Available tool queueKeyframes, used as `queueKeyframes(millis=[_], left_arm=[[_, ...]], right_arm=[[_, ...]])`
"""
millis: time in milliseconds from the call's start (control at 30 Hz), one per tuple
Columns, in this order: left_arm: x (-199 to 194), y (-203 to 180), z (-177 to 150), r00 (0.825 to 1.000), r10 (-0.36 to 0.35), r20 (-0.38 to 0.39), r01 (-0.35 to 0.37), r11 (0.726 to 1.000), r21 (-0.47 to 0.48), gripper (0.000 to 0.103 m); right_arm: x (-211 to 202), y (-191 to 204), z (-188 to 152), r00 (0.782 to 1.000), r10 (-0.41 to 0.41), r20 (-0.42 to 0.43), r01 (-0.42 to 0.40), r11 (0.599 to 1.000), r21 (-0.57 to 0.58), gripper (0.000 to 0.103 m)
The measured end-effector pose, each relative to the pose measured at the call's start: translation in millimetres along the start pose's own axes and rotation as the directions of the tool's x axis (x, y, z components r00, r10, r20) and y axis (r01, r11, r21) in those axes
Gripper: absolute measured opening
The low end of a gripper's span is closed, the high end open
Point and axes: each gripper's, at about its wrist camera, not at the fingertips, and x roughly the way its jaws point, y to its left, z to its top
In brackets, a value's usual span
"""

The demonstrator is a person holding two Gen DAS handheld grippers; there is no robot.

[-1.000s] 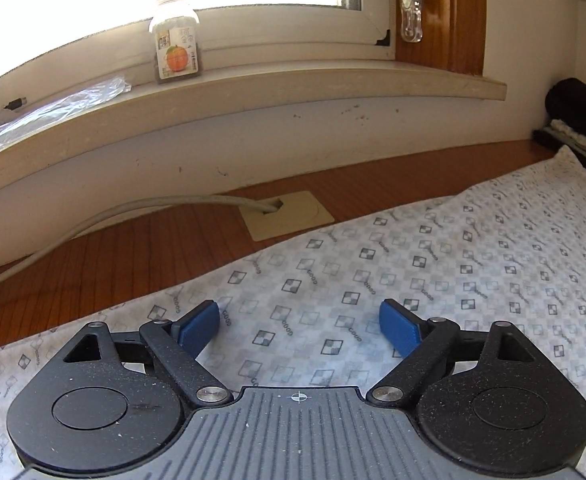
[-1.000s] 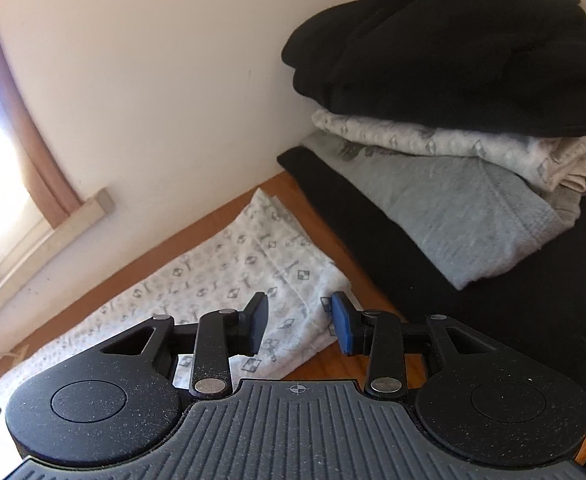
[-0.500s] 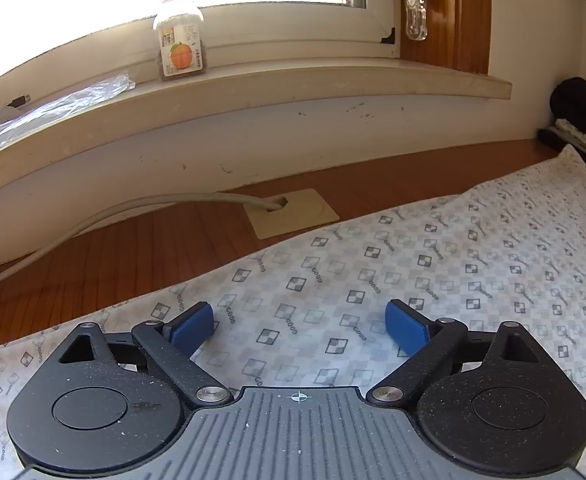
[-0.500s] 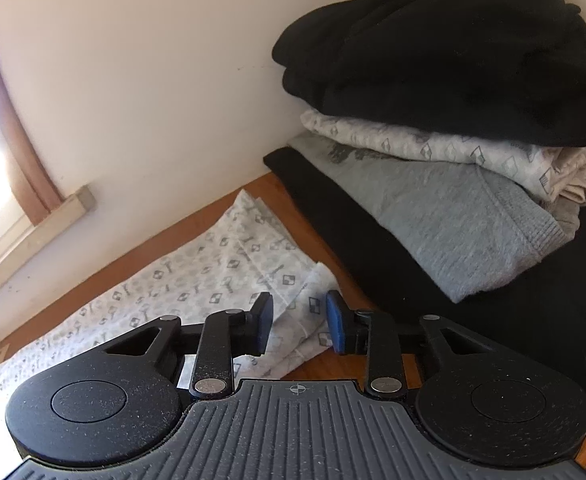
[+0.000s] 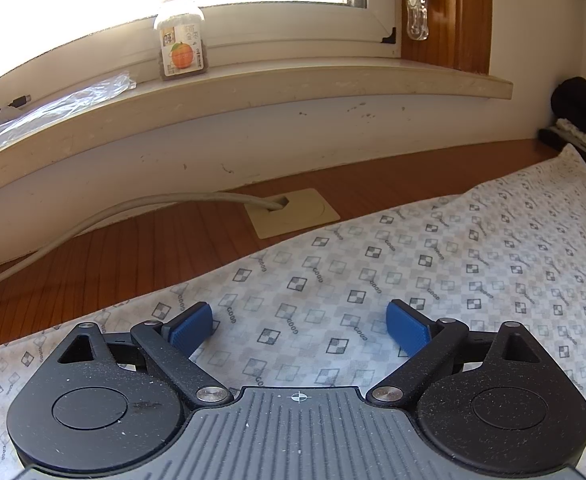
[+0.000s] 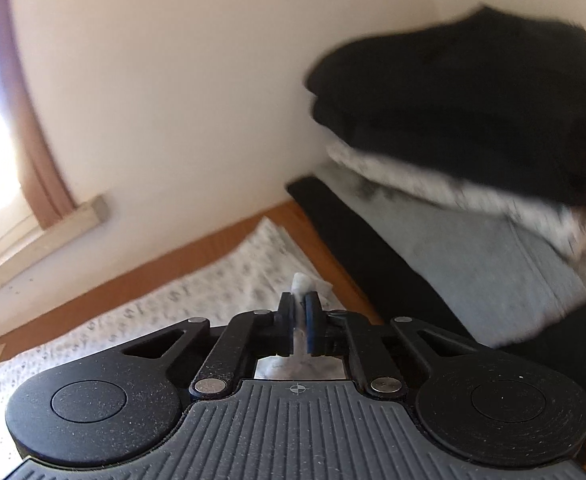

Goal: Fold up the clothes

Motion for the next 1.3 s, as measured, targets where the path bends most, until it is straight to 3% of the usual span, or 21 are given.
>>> queueKeyframes(millis=[233, 467, 567, 733, 900, 1033, 1300], left_arm=[[0.0, 0.4, 0.0, 1.000, 0.000, 0.000, 0.000, 1.000, 0.000, 0.095], [0.1, 0.0, -0.2, 1.000, 0.001, 0.001, -0.001, 1.000, 0.000, 0.095], [0.3, 0.7, -0.3, 1.000, 0.000, 0.002, 0.000, 1.000, 0.001, 0.095], [0.7, 1.4, -0.3, 1.000, 0.000, 0.002, 0.000, 1.000, 0.001, 0.096], [0.7, 1.7, -0.3, 1.000, 0.000, 0.001, 0.000, 1.000, -0.001, 0.096], [0.8, 1.9, -0.2, 1.000, 0.001, 0.002, -0.001, 1.000, 0.000, 0.096], [2.4, 3.4, 0.5, 1.000, 0.003, -0.006, -0.003, 1.000, -0.014, 0.099]], right_arm=[[-3.5, 61.7, -3.1, 0.988, 0.154, -0.024, -0.155, 0.982, -0.105, 0.006], [-9.6, 127.3, -47.2, 0.936, 0.310, -0.167, -0.342, 0.912, -0.227, 0.006], [-8.5, 137.0, -63.9, 0.935, 0.293, -0.202, -0.344, 0.890, -0.300, 0.006], [-5.7, 128.5, -73.4, 0.929, 0.288, -0.234, -0.353, 0.881, -0.315, 0.006], [-11.1, 131.1, -81.8, 0.912, 0.316, -0.261, -0.395, 0.847, -0.354, 0.022], [-20.7, 141.8, -85.2, 0.894, 0.355, -0.275, -0.440, 0.812, -0.384, 0.024], [-19.9, 122.5, -72.0, 0.921, 0.317, -0.225, -0.382, 0.847, -0.370, 0.025]])
